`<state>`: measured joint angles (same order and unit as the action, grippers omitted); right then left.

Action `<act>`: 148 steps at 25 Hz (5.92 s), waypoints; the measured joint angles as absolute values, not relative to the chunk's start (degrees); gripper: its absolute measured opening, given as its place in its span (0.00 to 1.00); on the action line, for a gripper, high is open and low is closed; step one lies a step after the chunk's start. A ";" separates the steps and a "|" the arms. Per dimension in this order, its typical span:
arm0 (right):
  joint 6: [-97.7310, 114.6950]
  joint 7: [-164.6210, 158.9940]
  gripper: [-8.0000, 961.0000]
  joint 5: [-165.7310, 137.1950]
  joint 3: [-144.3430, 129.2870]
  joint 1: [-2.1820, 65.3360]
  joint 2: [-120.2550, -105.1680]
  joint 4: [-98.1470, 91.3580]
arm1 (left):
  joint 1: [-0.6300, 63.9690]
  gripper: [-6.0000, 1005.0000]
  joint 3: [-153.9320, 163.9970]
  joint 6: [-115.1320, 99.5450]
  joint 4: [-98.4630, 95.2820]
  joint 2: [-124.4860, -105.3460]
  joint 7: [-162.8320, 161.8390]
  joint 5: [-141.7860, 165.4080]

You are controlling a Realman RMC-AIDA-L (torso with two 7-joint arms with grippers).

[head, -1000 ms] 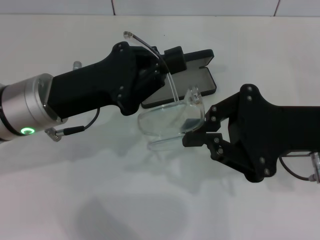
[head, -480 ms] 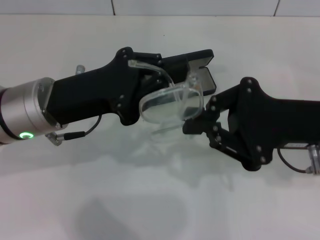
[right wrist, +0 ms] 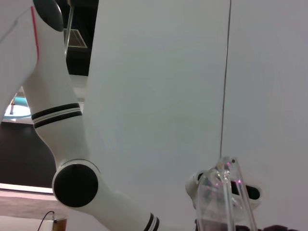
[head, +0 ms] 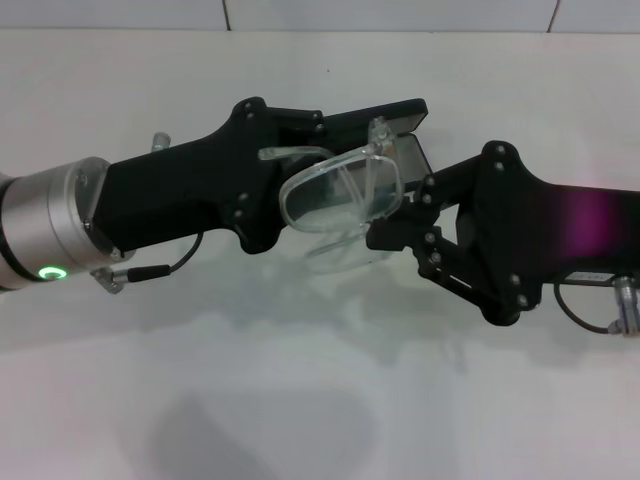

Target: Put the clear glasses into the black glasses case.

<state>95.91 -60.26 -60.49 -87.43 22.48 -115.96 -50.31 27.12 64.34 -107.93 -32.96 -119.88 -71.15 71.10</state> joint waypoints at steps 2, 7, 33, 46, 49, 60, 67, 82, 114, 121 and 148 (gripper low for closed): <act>95.92 -60.77 0.07 -60.51 -87.60 22.66 -115.88 -50.29 | 27.07 0.04 64.34 -107.93 -32.96 -119.88 -71.17 70.91; 97.18 -60.86 0.07 -60.76 -87.78 22.88 -115.84 -50.28 | 26.94 0.04 63.95 -107.70 -32.89 -119.80 -71.19 68.90; 95.88 -60.74 0.07 -58.94 -87.56 22.93 -115.92 -49.57 | 26.51 0.04 64.43 -108.69 -33.00 -119.62 -71.28 68.74; 101.37 -59.63 0.07 -58.63 -87.85 22.98 -116.06 -49.99 | 26.37 0.04 63.69 -108.10 -32.80 -119.48 -70.84 68.70; 99.84 -59.95 0.07 -58.62 -87.89 23.15 -116.10 -49.62 | 26.53 0.04 64.24 -108.31 -32.90 -119.65 -70.84 68.56; 97.36 -60.82 0.07 -58.59 -88.29 23.13 -115.93 -49.39 | 26.89 0.04 65.17 -110.26 -33.04 -119.71 -71.54 68.18; 97.29 -60.82 0.07 -58.59 -88.25 23.11 -115.92 -49.39 | 26.83 0.04 65.19 -110.31 -33.05 -119.71 -71.63 68.14; 97.01 -60.85 0.07 -58.58 -88.51 23.73 -116.01 -49.43 | 26.84 0.04 66.96 -110.22 -33.05 -119.60 -71.57 66.84; 88.98 -108.00 0.07 -113.00 -68.23 43.64 -113.39 -63.91 | 13.80 0.04 53.44 -103.07 -40.31 -117.65 -70.73 82.91; 89.74 -114.23 0.07 -137.00 -68.34 57.13 -115.09 -61.12 | 14.53 0.04 53.76 -103.10 -40.34 -118.23 -70.72 84.40; 71.14 -102.27 0.09 -139.62 -90.23 61.54 -116.19 -51.57 | 16.03 0.04 53.78 -103.06 -42.01 -118.55 -70.96 88.45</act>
<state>71.14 -102.27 -139.62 -90.23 61.54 -116.19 -51.57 16.03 53.78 -103.06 -42.01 -118.55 -70.96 88.45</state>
